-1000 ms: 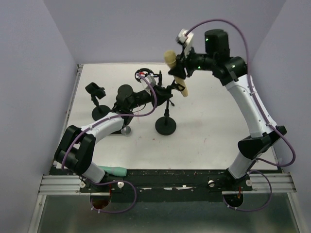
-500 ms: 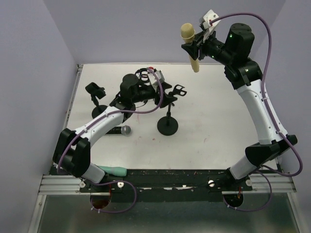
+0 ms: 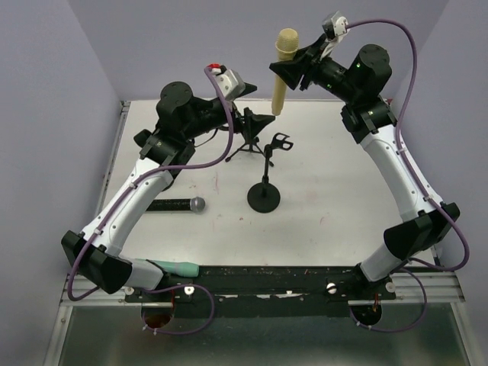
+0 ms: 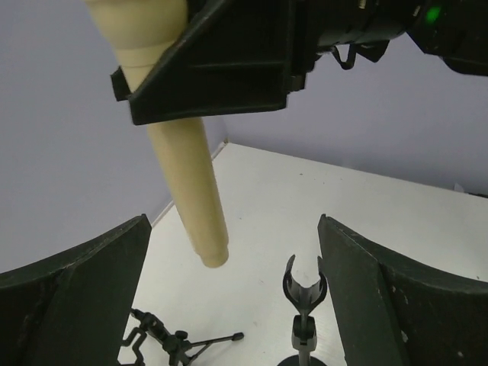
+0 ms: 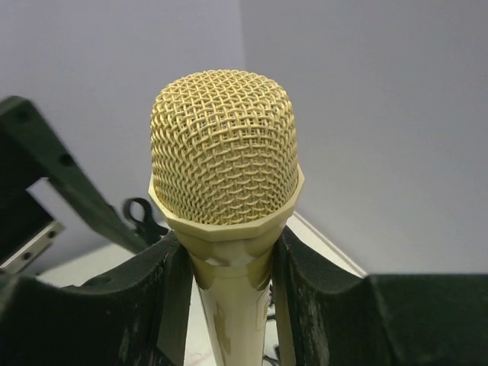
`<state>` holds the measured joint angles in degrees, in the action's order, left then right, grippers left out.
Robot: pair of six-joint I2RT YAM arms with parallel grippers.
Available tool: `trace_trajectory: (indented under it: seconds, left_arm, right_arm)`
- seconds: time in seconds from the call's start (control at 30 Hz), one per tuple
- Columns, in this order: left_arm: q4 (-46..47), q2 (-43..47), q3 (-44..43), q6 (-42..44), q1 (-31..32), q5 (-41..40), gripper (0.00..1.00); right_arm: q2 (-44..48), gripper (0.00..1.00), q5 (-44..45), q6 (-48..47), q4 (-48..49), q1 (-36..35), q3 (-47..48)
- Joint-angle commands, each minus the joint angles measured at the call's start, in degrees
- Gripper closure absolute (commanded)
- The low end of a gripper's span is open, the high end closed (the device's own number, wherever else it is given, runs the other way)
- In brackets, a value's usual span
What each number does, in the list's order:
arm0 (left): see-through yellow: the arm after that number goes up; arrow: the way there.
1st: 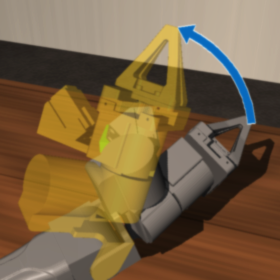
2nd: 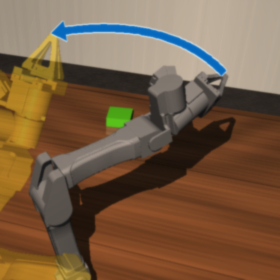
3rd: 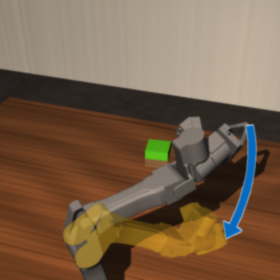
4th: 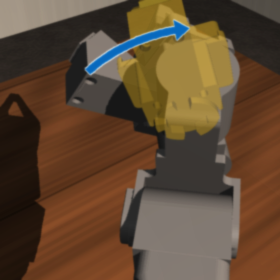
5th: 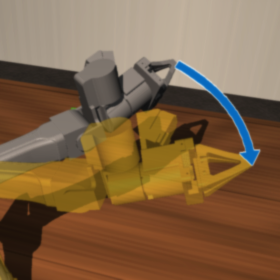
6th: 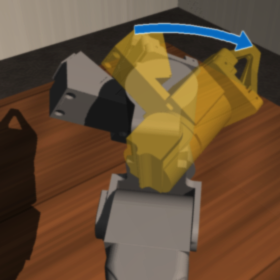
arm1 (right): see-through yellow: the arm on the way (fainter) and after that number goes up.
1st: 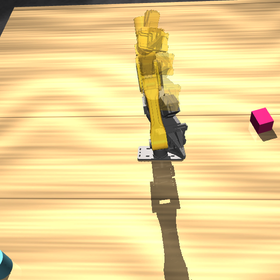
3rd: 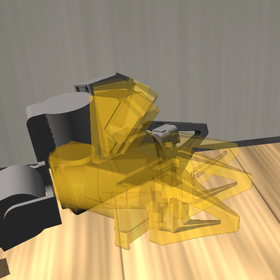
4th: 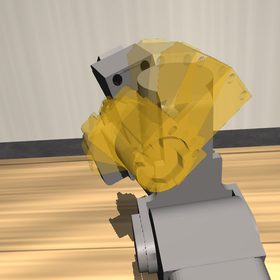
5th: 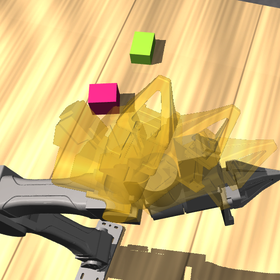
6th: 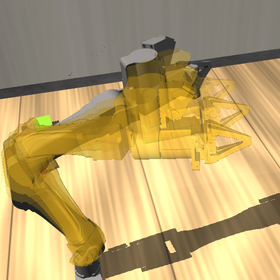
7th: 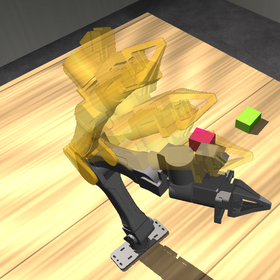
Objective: Remove the microphone from the stand
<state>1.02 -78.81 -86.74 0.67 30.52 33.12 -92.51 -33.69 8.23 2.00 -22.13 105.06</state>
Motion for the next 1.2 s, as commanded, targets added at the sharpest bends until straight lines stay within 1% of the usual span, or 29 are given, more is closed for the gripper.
trace_trajectory:
  seconds: [0.0,0.1,0.23,0.33,0.47,0.63,0.77,0.83,0.87,1.0,1.03,1.07,1.13,1.17]
  left_arm:
    - [-5.67,-2.40,-5.62,-3.83,-2.48,-0.17,0.01]
    - [-7.16,-4.07,-8.44,-4.97,-3.89,3.60,0.02]
    - [-14.10,-8.90,-16.25,-6.37,-5.30,10.27,0.09]
    - [-11.49,-9.70,-16.10,-9.09,-6.26,16.25,0.14]
    - [-8.76,-10.49,-15.56,-11.55,-6.35,21.53,0.22]
    - [-6.38,-11.28,-15.30,-14.38,-6.35,23.30,0.34]
    - [-6.03,-11.72,-15.39,-14.73,-6.35,23.74,0.40]
    - [-5.85,-11.90,-15.48,-14.73,-6.35,24.35,0.46]
    - [-5.68,-11.98,-15.48,-14.82,-6.35,24.79,0.51]
    - [-5.59,-12.07,-15.21,-15.08,-6.35,24.97,0.61]
    - [-5.50,-12.25,-15.21,-15.08,-6.35,25.06,0.61]
    - [-5.06,-12.25,-15.30,-15.52,-6.35,24.97,0.60]
    - [-3.14,-12.34,-15.21,-17.18,-6.53,25.58,0.47]
    - [-2.69,-12.34,-15.39,-17.45,-6.53,25.33,0.39]
  right_arm:
    - [-1.01,0.99,-13.57,15.40,15.65,-0.11,-0.90]
    - [-1.27,0.99,-20.43,18.66,20.67,-0.02,-2.84]
    - [-2.85,0.99,-25.45,23.84,26.02,-0.11,-3.19]
    - [-3.55,0.99,-25.37,24.64,27.97,-0.28,-3.36]
    - [-4.69,0.99,-25.80,24.90,29.46,-0.19,-2.58]
    - [-6.36,0.99,-26.07,25.88,30.35,-0.28,-0.73]
    - [-6.72,0.99,-25.99,25.17,29.47,-0.63,-0.82]
    - [-6.63,0.99,-25.99,24.64,28.85,-0.81,-0.99]
    - [-6.54,1.00,-25.99,24.38,28.59,-0.98,-1.08]
    - [-5.93,0.99,-25.63,22.45,26.83,-1.42,-1.34]
    - [-5.84,0.99,-25.63,22.27,26.31,-1.51,-1.52]
    - [-5.67,0.99,-25.46,22.01,25.95,-1.51,-1.69]
    - [-5.49,0.99,-25.20,21.92,25.51,-1.51,-2.22]
    - [-5.58,0.99,-25.02,22.00,25.60,-1.60,-2.22]
